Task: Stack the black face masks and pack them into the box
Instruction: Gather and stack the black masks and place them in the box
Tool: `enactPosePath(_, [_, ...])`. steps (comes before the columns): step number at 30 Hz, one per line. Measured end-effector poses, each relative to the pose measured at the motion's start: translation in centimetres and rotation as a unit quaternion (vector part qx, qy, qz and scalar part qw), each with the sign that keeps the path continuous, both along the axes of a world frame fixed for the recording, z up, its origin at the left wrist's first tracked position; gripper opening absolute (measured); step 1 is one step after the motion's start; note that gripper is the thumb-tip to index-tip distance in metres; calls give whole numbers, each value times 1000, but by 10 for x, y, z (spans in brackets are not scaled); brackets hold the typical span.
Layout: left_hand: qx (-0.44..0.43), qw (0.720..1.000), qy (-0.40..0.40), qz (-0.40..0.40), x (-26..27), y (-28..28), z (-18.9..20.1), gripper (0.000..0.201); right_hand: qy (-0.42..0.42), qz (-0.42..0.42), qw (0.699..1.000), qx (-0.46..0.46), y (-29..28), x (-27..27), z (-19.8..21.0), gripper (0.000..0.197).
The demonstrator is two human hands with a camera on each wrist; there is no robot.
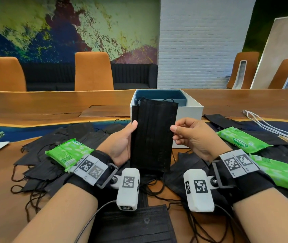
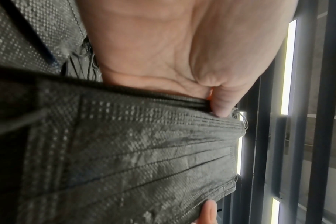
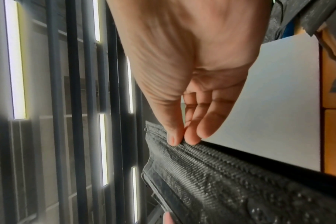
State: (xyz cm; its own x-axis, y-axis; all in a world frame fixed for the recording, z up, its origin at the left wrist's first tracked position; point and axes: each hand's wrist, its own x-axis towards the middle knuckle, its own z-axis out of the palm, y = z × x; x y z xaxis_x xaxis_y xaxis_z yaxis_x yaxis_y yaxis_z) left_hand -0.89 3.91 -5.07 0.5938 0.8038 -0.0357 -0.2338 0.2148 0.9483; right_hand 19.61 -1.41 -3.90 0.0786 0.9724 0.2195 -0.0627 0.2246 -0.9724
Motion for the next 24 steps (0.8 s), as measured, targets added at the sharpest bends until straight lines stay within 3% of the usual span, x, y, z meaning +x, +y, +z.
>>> enactPosePath(8, [59, 997, -24, -41, -2, -5, -1, 62, -28, 6, 1000, -12, 4, -4, -6, 12])
enactPosePath(15, [58, 998, 5, 10, 2, -5, -2, 29, -77, -2, 997, -2, 5, -7, -8, 9])
enactPosePath(21, [33, 998, -33, 41, -1, -2, 8, 22, -70, -26, 997, -12, 7, 3, -7, 10])
enactPosePath(24, [15, 994, -80, 76, -6, 3, 19, 29, -55, -10, 998, -25, 8, 3, -6, 15])
